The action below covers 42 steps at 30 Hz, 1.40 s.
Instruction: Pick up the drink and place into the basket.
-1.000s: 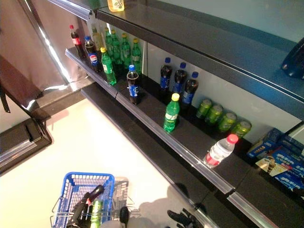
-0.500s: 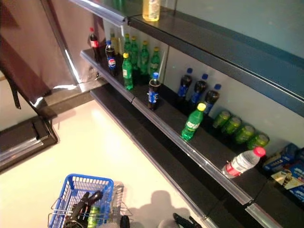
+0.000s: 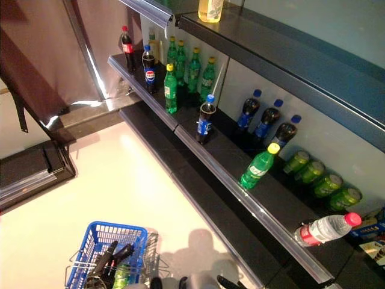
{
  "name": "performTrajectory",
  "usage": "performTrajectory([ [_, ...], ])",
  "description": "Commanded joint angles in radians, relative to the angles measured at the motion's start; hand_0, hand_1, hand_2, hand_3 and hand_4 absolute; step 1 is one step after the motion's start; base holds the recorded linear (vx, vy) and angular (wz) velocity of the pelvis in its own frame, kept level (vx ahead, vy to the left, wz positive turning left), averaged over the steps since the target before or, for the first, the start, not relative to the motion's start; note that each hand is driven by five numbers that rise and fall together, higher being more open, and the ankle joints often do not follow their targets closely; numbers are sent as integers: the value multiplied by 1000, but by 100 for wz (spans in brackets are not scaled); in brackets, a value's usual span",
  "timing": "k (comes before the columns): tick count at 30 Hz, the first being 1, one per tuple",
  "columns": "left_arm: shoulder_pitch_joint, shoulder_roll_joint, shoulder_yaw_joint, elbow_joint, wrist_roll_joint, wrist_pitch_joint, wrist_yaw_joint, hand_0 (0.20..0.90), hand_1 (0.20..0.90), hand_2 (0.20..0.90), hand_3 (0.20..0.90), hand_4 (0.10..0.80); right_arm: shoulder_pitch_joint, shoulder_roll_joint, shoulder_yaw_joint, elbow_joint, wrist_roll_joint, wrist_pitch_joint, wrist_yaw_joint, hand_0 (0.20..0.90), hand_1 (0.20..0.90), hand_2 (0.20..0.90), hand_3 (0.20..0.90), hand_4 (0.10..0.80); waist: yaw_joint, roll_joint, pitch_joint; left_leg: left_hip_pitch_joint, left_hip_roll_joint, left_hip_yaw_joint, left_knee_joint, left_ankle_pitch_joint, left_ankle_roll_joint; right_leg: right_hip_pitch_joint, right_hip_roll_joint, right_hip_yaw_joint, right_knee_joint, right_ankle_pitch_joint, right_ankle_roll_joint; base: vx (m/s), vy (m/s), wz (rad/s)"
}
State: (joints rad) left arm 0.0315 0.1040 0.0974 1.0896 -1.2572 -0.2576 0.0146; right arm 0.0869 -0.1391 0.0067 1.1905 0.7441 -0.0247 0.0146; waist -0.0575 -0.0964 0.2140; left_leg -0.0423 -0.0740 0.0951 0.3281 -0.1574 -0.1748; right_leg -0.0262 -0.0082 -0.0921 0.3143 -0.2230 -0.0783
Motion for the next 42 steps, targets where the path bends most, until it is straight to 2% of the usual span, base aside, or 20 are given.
performTrajectory([
  [1, 16, -20, -17, -83, 84, -137, -91, 300, 300, 300, 200, 100, 38, -76, 26, -68, -98, -40, -1, 900, 900, 900, 900, 800, -21, 26, -61, 4, -31, 75, 555, 135, 99, -21, 26, -42, -197, 232, 63, 358, 176, 8],
  [5, 15, 4, 7, -85, 75, -121, -97, 300, 300, 300, 200, 100, 18, -90, 44, -77, -101, -41, -1, 900, 900, 900, 900, 800, 6, 5, -45, -107, 51, 71, 463, 83, 163, 17, 22, 29, -190, 204, 64, 267, 217, -8],
  [6, 13, 7, 17, -94, 80, -114, -99, 300, 300, 300, 200, 100, 4, -90, 47, -75, -88, -40, -1, 900, 900, 900, 900, 800, 20, -1, -36, -102, 79, 41, 312, 81, 170, 35, 18, 62, -186, 188, 71, 287, 368, -6],
  [9, 19, 14, 37, -106, 43, -107, -119, 300, 300, 300, 200, 100, -10, -95, 48, -71, -93, -38, 5, 900, 900, 900, 900, 800, 37, -4, -30, -50, 172, -39, -65, 132, 144, 78, 8, 131, -201, 159, 95, 301, 425, -19],
  [10, 26, 17, 43, -114, 26, -106, -122, 300, 300, 300, 200, 100, -15, -98, 49, -63, -97, -32, 12, 900, 900, 900, 900, 800, 50, 7, -29, -36, 231, -126, -254, 212, 104, 100, 9, 171, -207, 147, 107, 377, 624, -58],
  [11, 33, 2, 57, -115, 30, -118, -120, 300, 300, 300, 200, 100, -18, -103, 43, -51, -107, -22, 24, 900, 900, 900, 900, 800, 64, 11, -25, -39, 260, -194, -290, 250, 91, 130, -9, 223, -209, 137, 127, 362, 700, -94],
  [13, 22, -13, 65, -106, 53, -124, -117, 300, 300, 300, 200, 100, -21, -96, 38, -39, -102, -20, 23, 900, 900, 900, 900, 800, 68, 18, -28, -32, 251, -218, -276, 233, 92, 142, -56, 245, -208, 132, 163, 183, 571, -121],
  [15, 0, -8, 54, -111, 91, -109, -88, 300, 300, 300, 200, 100, -22, -88, 35, -35, -110, -27, 18, 900, 900, 900, 900, 800, 54, 36, -27, -5, 248, -180, -259, 204, 76, 118, -113, 226, -184, 136, 201, 103, 649, -118],
  [17, -23, 15, 25, -113, 160, -88, -51, 300, 300, 300, 200, 100, -4, -79, 13, -54, -94, -22, -23, 900, 900, 900, 900, 800, 35, 44, -21, -6, 199, -143, -194, 160, 81, 113, -176, 218, -187, 175, 235, 50, 675, -72],
  [18, -25, 29, 5, -113, 159, -101, -47, 300, 300, 300, 200, 100, 3, -75, 13, -52, -85, -24, -18, 900, 900, 900, 900, 800, 31, 48, -18, 3, 181, -122, -192, 149, 91, 97, -200, 202, -197, 208, 250, 33, 555, 0],
  [20, -8, 57, 2, -139, 120, -109, -33, 300, 300, 300, 200, 100, 13, -73, 20, -81, -160, -18, -11, 900, 900, 900, 900, 800, 47, 55, -13, 33, 159, -77, -196, 131, 107, 58, -233, 102, -209, 257, 254, -23, 511, -9],
  [21, 17, 84, 34, -178, 110, -92, -27, 300, 300, 300, 200, 100, 5, -76, 51, -115, -222, -15, -15, 900, 900, 900, 900, 800, 72, 71, -14, 51, 159, -19, -214, 120, 120, 26, -226, -4, -159, 230, 249, -97, 395, -70],
  [24, 18, 123, 43, -164, 150, -80, -54, 300, 300, 300, 200, 100, 1, -75, 63, -128, -140, -16, -12, 900, 900, 900, 900, 800, 86, 71, -24, 40, 127, 30, -220, 104, 137, -1, -170, -66, -125, 187, 221, -114, 290, -118],
  [26, 6, 131, 59, -141, 167, -79, -50, 300, 300, 300, 200, 100, -7, -63, 67, -110, -146, -25, -5, 900, 900, 900, 900, 800, 99, 62, -33, 41, 102, 65, -228, 97, 148, 5, -158, -109, -147, 189, 214, -72, 147, -24],
  [28, 1, 126, 62, -128, 163, -77, -47, 300, 300, 300, 200, 100, -6, -57, 76, -97, -162, -36, -2, 900, 900, 900, 900, 800, 96, 61, -36, 47, 88, 67, -240, 99, 157, 7, -158, -95, -163, 210, 217, -11, 101, -18],
  [31, 0, 107, 39, -110, 190, -56, -48, 300, 300, 300, 200, 100, 5, -51, 91, -105, -175, -68, -12, 900, 900, 900, 900, 800, 75, 68, -45, 64, 71, 55, -272, 106, 170, 20, -123, -43, -191, 208, 204, 37, 59, 2],
  [36, 15, 77, -6, -112, 219, -65, -25, 300, 300, 300, 200, 100, 1, -67, 181, -204, -326, -43, -14, 900, 900, 900, 900, 800, 75, 60, -44, 61, 60, 75, -245, 97, 166, 34, -115, -56, -215, 212, 191, 38, -38, 14],
  [40, 17, 66, -17, -159, 208, -78, -37, 300, 300, 300, 200, 100, -19, -109, 294, -320, -456, 11, -1, 900, 900, 900, 900, 800, 92, 18, -10, -27, 67, 88, -17, 25, 148, 43, -132, -59, -245, 223, 168, -40, -132, 3],
  [41, 17, 65, -17, -159, 208, -78, -37, 300, 300, 300, 200, 100, -19, -109, 294, -320, -456, 11, -1, 900, 900, 900, 900, 800, 91, 19, -11, -30, 69, 87, -12, 23, 147, 42, -131, -60, -245, 223, 168, -88, -131, 16],
  [42, 24, 55, -41, -188, 181, -86, -38, 300, 300, 300, 200, 100, -32, -140, 353, -389, -476, 52, 1, 900, 900, 900, 900, 800, 115, 10, 24, -140, 69, 23, 170, 82, 129, 39, -113, -59, -227, 216, 142, -102, -90, 17],
])
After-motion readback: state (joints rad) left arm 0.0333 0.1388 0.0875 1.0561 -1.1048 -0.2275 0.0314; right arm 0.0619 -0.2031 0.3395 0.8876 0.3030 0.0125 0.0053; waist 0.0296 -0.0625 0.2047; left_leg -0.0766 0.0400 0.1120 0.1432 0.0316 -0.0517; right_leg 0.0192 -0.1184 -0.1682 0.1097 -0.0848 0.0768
